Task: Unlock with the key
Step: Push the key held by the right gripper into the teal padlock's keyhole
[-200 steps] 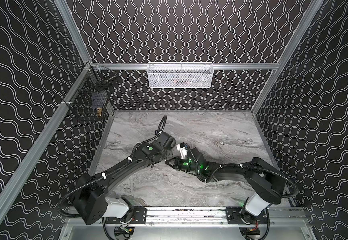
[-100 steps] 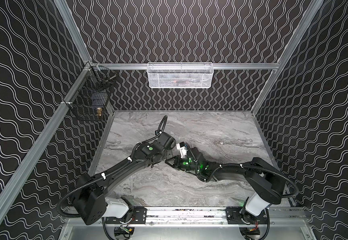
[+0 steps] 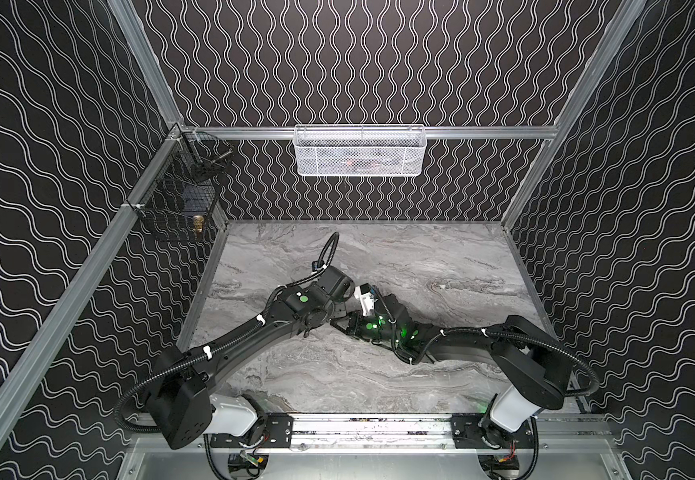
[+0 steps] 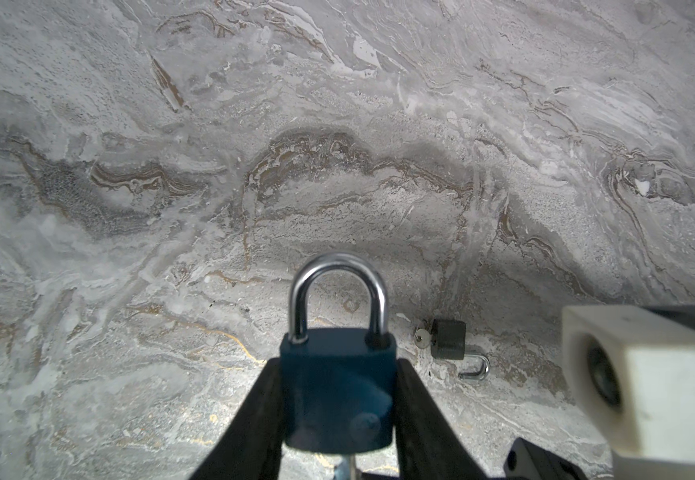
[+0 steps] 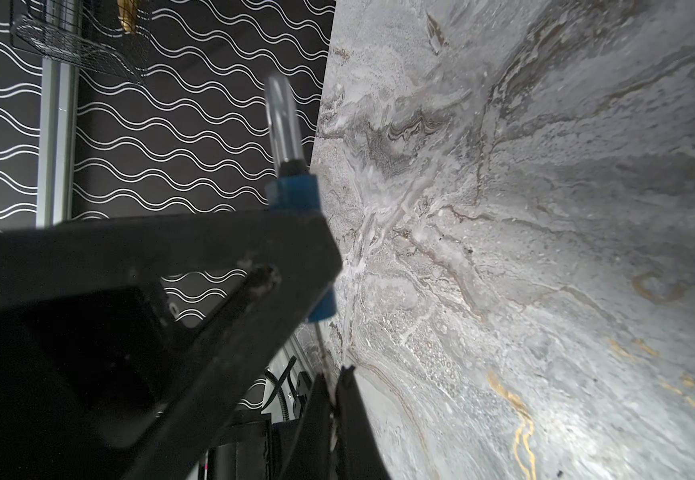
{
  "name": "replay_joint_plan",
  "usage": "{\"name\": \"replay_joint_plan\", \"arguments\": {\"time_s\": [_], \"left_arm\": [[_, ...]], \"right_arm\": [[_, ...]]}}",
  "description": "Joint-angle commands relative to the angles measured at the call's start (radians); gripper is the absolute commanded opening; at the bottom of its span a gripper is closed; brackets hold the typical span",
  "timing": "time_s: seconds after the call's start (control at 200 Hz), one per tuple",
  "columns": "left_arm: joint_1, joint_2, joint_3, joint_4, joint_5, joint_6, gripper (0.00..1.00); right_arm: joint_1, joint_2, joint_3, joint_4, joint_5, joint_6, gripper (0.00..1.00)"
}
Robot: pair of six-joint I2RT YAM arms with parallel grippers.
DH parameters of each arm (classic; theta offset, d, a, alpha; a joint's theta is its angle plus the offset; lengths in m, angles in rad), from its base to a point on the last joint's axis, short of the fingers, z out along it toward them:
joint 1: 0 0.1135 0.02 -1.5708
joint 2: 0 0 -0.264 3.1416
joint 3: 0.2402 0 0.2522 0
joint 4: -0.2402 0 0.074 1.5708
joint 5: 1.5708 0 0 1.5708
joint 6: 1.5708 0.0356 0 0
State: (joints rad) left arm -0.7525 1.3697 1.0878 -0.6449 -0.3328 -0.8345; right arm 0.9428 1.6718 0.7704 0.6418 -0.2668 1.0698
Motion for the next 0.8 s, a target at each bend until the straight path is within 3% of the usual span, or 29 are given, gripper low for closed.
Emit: {"name": "replay_joint_plan", "arguments": {"time_s": [0.0,0.505,0.796], "left_arm": [[0.001,-0.005,0.000,-0.034,-0.051,-0.012,0.11],[-0.031,-0.048,-0.033,0.013,0.041,-0.079,0.09],[-0.050,-0.065,-0.042,0.019,0.070,-0.086,0.09]], "right_arm": [[-0.006,-0.018,-0.003,0.054,0.027,0.020,0.00],[-0.006,-0.012,0.047,0.077,0.046,0.013,0.00],[-0.006,-0.056,0.028,0.054,0.118,-0.037,0.00]]}}
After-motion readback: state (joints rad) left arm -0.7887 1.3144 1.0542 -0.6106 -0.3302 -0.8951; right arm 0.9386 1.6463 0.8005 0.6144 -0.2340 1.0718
